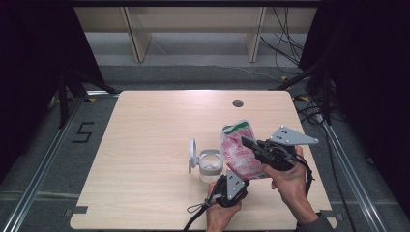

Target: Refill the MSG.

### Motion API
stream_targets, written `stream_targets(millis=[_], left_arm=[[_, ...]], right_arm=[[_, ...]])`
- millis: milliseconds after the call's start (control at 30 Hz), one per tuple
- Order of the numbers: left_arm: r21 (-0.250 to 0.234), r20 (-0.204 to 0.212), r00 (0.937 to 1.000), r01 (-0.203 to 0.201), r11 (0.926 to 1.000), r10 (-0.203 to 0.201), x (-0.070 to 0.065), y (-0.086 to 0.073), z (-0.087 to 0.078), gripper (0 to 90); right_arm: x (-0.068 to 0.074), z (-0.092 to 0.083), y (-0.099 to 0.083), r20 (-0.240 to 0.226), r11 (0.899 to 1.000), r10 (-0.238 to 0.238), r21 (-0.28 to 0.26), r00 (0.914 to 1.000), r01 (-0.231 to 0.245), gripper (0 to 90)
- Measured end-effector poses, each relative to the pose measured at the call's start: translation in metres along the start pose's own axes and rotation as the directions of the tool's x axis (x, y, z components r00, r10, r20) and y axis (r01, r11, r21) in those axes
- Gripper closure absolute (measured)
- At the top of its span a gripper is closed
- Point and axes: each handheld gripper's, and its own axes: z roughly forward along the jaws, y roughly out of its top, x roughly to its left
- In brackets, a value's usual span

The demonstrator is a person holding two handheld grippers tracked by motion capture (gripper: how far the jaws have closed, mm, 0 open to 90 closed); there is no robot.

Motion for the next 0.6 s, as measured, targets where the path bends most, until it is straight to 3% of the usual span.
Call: stream_targets(millis=[100,167,200,233,267,300,333,400,500,567,600], left_arm=[[-0.015,-0.001,0.9997,0.025,0.9996,-0.025,0.0,0.002,-0.002,68.2],[-0.038,0.006,0.9976,0.069,0.9969,-0.069,0.0,0.002,0.0,68.4],[-0.045,0.012,0.9968,0.08,0.9958,-0.079,0.0,0.002,0.001,68.5],[-0.042,0.01,0.9962,0.087,0.9953,-0.086,0.001,0.002,0.0,68.5],[-0.045,0.006,0.9958,0.091,0.9948,-0.091,0.001,0.003,0.001,68.6],[-0.055,0.011,0.9945,0.104,0.993,-0.104,0.001,0.003,0.002,68.7],[-0.058,0.003,0.9935,0.114,0.9918,-0.114,0.001,0.003,0.003,68.7],[-0.057,0.004,0.9953,0.096,0.9937,-0.096,0.001,0.004,0.004,69.0],[-0.059,0.0,0.9949,0.101,0.9931,-0.101,0.002,0.004,0.006,69.1],[-0.065,0.011,0.9937,0.112,0.9916,-0.111,0.001,0.005,0.007,69.1],[-0.068,0.017,0.9935,0.113,0.9912,-0.113,0.001,0.006,0.007,69.2]], right_arm=[[0.003,0.005,0.008,-0.01,0.999,-0.007,0.031,0.9999,0.007,90.0],[0.005,0.013,0.014,0.0,0.998,-0.066,0.022,0.9978,0.066,90.0],[0.008,0.014,0.015,0.0,0.998,-0.043,0.037,0.9991,0.043,90.0],[0.006,0.018,0.018,-0.015,0.996,-0.079,0.042,0.9967,0.08,90.0],[0.008,0.018,0.02,-0.004,0.996,-0.06,0.065,0.9982,0.06,90.0],[0.007,0.022,0.021,-0.004,0.995,-0.084,0.051,0.9964,0.084,90.0],[0.009,0.024,0.022,-0.005,0.996,-0.063,0.066,0.998,0.063,90.0],[0.009,0.027,0.024,-0.011,0.995,-0.065,0.08,0.9979,0.065,90.0],[0.011,0.03,0.025,-0.021,0.994,-0.058,0.094,0.9981,0.06,90.0],[0.009,0.031,0.026,-0.017,0.993,-0.088,0.082,0.996,0.089,90.0],[0.009,0.032,0.027,-0.02,0.993,-0.08,0.089,0.9966,0.082,90.0]])
